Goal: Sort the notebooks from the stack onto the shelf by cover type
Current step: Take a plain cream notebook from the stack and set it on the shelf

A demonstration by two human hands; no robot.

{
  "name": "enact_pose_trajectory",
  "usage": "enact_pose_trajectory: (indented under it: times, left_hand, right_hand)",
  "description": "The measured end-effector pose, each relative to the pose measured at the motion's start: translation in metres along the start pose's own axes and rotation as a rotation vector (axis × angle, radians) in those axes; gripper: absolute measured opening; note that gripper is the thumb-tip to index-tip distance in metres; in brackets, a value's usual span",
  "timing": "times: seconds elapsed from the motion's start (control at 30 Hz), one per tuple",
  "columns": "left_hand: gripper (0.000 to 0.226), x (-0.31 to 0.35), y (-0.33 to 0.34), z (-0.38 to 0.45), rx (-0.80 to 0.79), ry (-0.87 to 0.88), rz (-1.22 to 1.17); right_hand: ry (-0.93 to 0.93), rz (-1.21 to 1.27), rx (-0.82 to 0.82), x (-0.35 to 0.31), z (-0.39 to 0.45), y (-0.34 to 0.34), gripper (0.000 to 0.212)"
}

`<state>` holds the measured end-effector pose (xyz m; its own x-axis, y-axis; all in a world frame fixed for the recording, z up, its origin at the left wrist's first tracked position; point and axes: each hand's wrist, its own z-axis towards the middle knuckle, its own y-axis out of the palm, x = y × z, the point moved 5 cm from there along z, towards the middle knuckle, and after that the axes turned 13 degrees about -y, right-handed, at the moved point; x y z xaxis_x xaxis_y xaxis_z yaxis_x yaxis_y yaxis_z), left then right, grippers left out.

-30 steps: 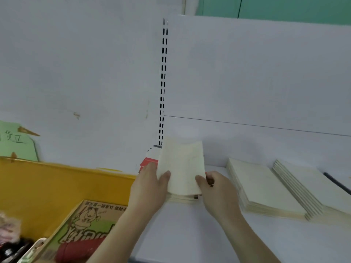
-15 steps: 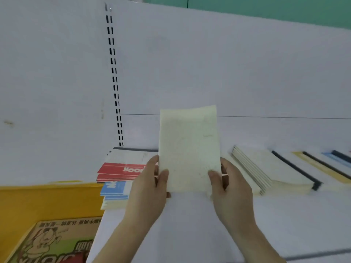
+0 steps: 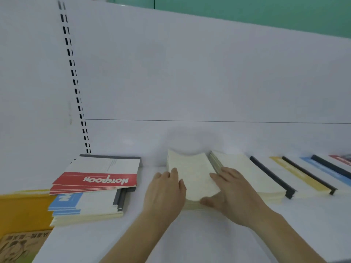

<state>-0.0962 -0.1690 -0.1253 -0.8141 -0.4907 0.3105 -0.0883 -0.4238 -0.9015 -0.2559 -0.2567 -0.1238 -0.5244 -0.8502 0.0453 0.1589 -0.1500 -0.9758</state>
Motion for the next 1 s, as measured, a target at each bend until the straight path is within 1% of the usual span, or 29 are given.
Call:
enact_pose_trajectory:
  times: [0.03, 0.1, 0.17, 0.27, 0.37, 0.47, 0.5, 0.57, 0.7, 0.8, 0.83, 0.9, 0.93, 1.0]
  left_hand:
    - [0.035, 0.004, 0.002, -0.001, -0.014, -0.004, 0.071]
    - [0.038, 0.008, 0.011, -0.001, -0.058, -0.028, 0.144]
    - [0.052, 0.007, 0.021, -0.002, -0.085, -0.060, 0.154]
    - [0.077, 0.007, 0.028, -0.003, -0.102, -0.078, 0.151]
    - [0.096, 0.006, 0.028, -0.004, -0.145, -0.069, 0.151]
    - [0.107, 0.003, 0.027, -0.005, -0.219, -0.042, 0.170]
    - [0.107, 0.003, 0.026, -0.005, -0.229, -0.032, 0.180]
    - [0.105, 0.002, 0.026, -0.003, -0.233, -0.017, 0.188]
    - [0.104, 0.002, 0.028, -0.006, -0.218, -0.022, 0.198]
    - [0.108, -0.001, 0.028, -0.010, -0.216, -0.021, 0.152]
    - [0.109, -0.002, 0.025, -0.011, -0.203, -0.023, 0.116]
    - [0.105, -0.007, 0.015, -0.013, -0.160, -0.033, 0.021]
    - [0.100, -0.011, 0.009, -0.014, -0.128, -0.038, -0.015]
    - [0.083, -0.021, -0.006, -0.016, -0.023, -0.056, -0.040]
  right_hand:
    - [-0.023, -0.030, -0.021, 0.006, 0.002, 0.003, 0.100]
    - [-0.060, -0.077, -0.040, 0.019, 0.007, 0.008, 0.104]
    - [-0.093, -0.084, -0.056, 0.026, 0.009, 0.011, 0.104]
    - [-0.129, -0.080, -0.078, 0.030, 0.011, 0.013, 0.098]
    - [-0.171, -0.123, -0.144, 0.031, 0.011, 0.013, 0.106]
    - [-0.187, -0.161, -0.141, 0.030, 0.012, 0.010, 0.095]
    - [-0.193, -0.168, -0.131, 0.030, 0.013, 0.009, 0.095]
    - [-0.217, -0.180, -0.138, 0.029, 0.015, 0.010, 0.102]
    - [-0.238, -0.159, -0.142, 0.029, 0.013, 0.013, 0.099]
    - [-0.221, -0.129, -0.114, 0.025, 0.014, 0.010, 0.109]
    - [-0.221, -0.113, -0.090, 0.023, 0.015, 0.009, 0.106]
    - [-0.229, -0.090, -0.031, 0.013, 0.020, 0.007, 0.094]
    - [-0.237, -0.074, 0.013, 0.006, 0.023, 0.007, 0.088]
    - [-0.261, -0.032, 0.122, -0.013, 0.029, 0.007, 0.076]
